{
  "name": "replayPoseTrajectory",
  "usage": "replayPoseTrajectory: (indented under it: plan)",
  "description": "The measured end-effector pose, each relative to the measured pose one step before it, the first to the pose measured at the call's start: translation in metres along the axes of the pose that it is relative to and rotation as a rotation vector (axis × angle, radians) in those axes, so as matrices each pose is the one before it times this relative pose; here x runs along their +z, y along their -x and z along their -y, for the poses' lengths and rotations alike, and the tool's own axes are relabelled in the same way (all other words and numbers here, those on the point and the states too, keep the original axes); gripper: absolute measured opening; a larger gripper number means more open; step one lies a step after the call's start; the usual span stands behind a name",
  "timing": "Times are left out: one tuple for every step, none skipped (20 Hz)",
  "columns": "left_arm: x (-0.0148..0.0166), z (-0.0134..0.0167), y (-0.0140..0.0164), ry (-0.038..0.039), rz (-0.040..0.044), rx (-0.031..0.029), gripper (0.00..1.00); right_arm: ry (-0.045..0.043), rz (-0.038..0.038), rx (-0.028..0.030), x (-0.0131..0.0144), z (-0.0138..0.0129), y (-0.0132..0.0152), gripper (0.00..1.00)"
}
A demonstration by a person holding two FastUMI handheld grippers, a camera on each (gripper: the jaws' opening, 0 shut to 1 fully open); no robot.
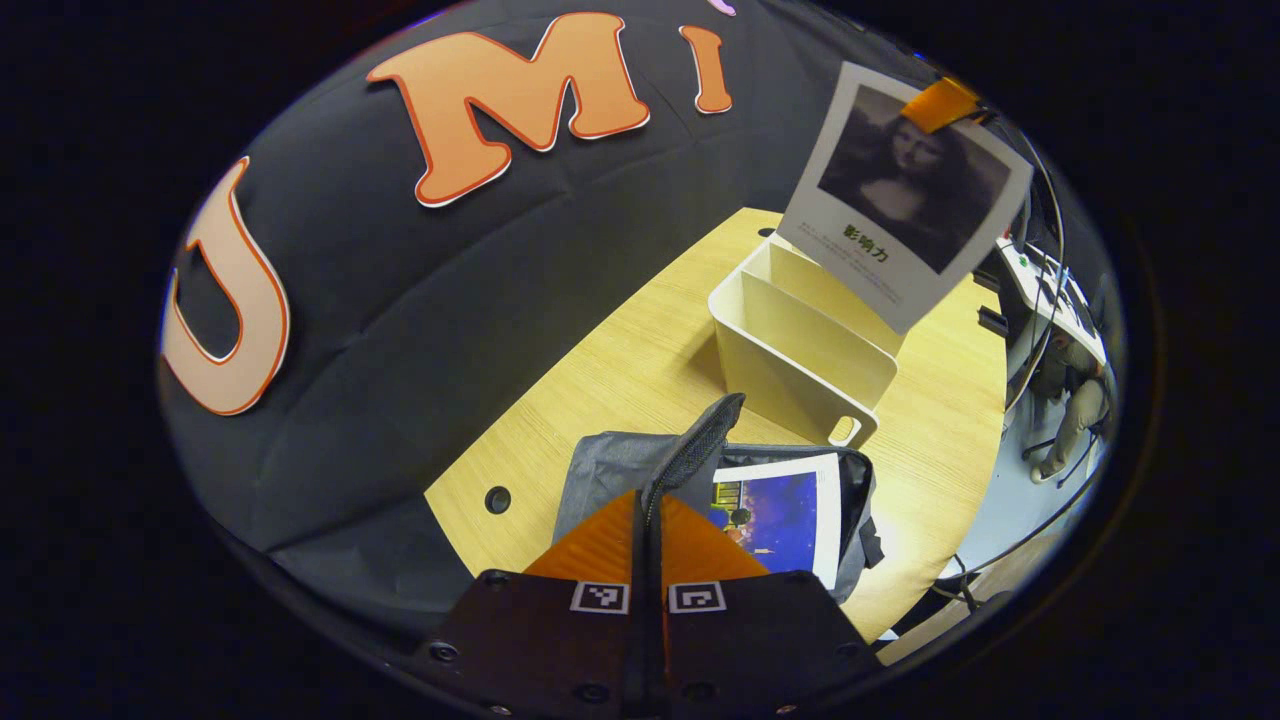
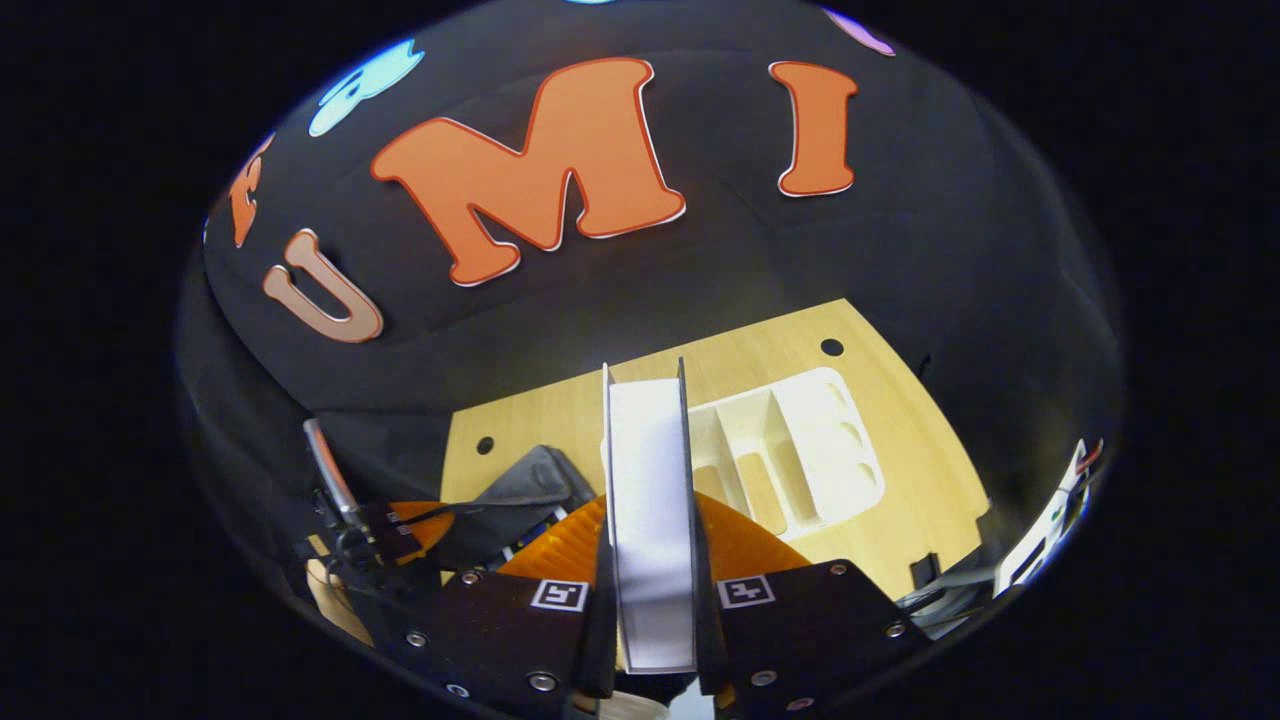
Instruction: Open the schoolbag, grab two books from the bookshelf and put them into the schoolbag.
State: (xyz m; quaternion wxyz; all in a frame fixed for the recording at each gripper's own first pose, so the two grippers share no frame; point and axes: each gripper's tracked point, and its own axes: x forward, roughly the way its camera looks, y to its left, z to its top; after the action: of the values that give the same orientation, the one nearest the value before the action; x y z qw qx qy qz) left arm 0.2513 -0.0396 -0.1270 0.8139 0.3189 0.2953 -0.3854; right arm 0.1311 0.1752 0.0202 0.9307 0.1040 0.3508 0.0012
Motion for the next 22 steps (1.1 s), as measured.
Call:
replayPoseTrajectory:
  plan:
    - [0.00141,0.00019,-0.00022,-0.00358,0.00502,-0.00040,0.00,-0.05280,0.01054,0.03905,-0.01057,-0.00831,0.00615,0.33]
    - [0.00071,0.00118,0.00039,-0.00245,0.00255,-0.00209,0.00,-0.05236,0.00998,0.03053,-0.01193,-0.00433,0.00251,0.33]
    - [-0.00004,0.00009,-0.00052,-0.00085,0.00251,-0.00339,0.01,-0.05034,0.01164,0.01815,-0.01592,0.00002,0.00282,0.33]
    - [0.00036,0.00050,0.00003,0.00019,0.00536,-0.00255,0.01,-0.05559,0.00992,0.01004,-0.01776,0.00262,-0.00018,0.33]
    - [-0.00048,0.00046,0.00077,-0.00080,0.00287,-0.00247,0.00,-0.06339,0.00497,0.02150,-0.01896,0.00263,0.00023,0.32]
    - [0.00051,0.00006,0.00145,-0.00240,0.00304,-0.00157,0.01,-0.07872,0.00700,0.03117,-0.01801,0.00110,-0.00215,0.33]
    - [0.00046,0.00107,0.00069,-0.00446,0.00186,-0.00233,0.01,-0.07338,0.00194,0.03533,-0.01943,0.00382,-0.00444,0.32]
    - [0.00089,0.00059,0.00045,-0.00570,0.00353,-0.00205,0.00,-0.06684,0.00910,0.03039,-0.01497,0.00274,-0.00284,0.31]
    - [0.00142,0.00182,0.00206,-0.00478,0.00597,-0.00336,0.00,-0.06853,-0.00027,0.01714,-0.01749,0.00851,-0.00411,0.31]
    - [-0.00131,0.00047,0.00184,-0.00483,-0.00009,-0.00244,0.01,-0.05937,-0.00593,0.01356,-0.01765,0.01197,-0.00664,0.31]
    - [0.00069,0.00131,0.00096,-0.00596,0.00252,-0.00055,0.01,-0.05550,-0.00434,0.01304,-0.01527,0.00821,-0.01321,0.31]
    - [0.00077,-0.00013,0.00166,-0.00284,0.00284,0.00259,0.00,-0.05453,-0.00400,0.01077,-0.01399,0.00796,-0.01341,0.31]
    - [0.00241,0.00086,0.00129,-0.00018,0.00440,0.00232,0.00,-0.03835,-0.00872,0.00972,-0.01340,0.00885,-0.01229,0.31]
    - [-0.00147,0.00000,0.00171,-0.00234,0.00155,0.00005,0.01,-0.03891,0.00201,-0.00092,-0.00814,0.00896,-0.01395,0.31]
    - [0.00153,0.00106,0.00167,-0.00367,0.00504,0.00178,0.01,-0.03818,0.00693,0.00100,-0.00512,0.00779,-0.01442,0.31]
    - [0.00008,0.00125,0.00282,-0.00531,0.00011,-0.00129,0.00,-0.04281,0.01063,0.01540,-0.00351,0.00220,-0.01254,0.31]
    - [0.00050,0.00098,0.00210,-0.00706,0.00182,0.00187,0.00,-0.04107,0.01575,0.01246,-0.00254,0.00320,-0.01009,0.31]
    - [0.00087,0.00059,0.00273,-0.00450,0.00088,0.00310,0.01,-0.01931,0.00610,0.01341,-0.00494,0.00230,-0.01211,0.31]
    - [0.00131,-0.00007,0.00051,-0.00469,0.00110,0.00382,0.01,-0.01887,0.01617,0.01100,-0.00312,0.00282,-0.00977,0.31]
    - [0.00154,0.00090,0.00068,-0.00462,0.00014,0.00323,0.00,-0.01229,0.00569,0.01088,-0.00490,0.00085,-0.00982,0.31]
    - [-0.00045,-0.00036,0.00093,-0.00407,-0.00178,0.00349,0.01,-0.00580,0.00511,0.00639,-0.00318,-0.00017,-0.00871,0.31]
    - [0.00014,0.00031,0.00155,-0.00428,0.00030,0.00465,0.00,-0.00282,-0.00308,0.00307,-0.00519,-0.00159,-0.01020,0.31]
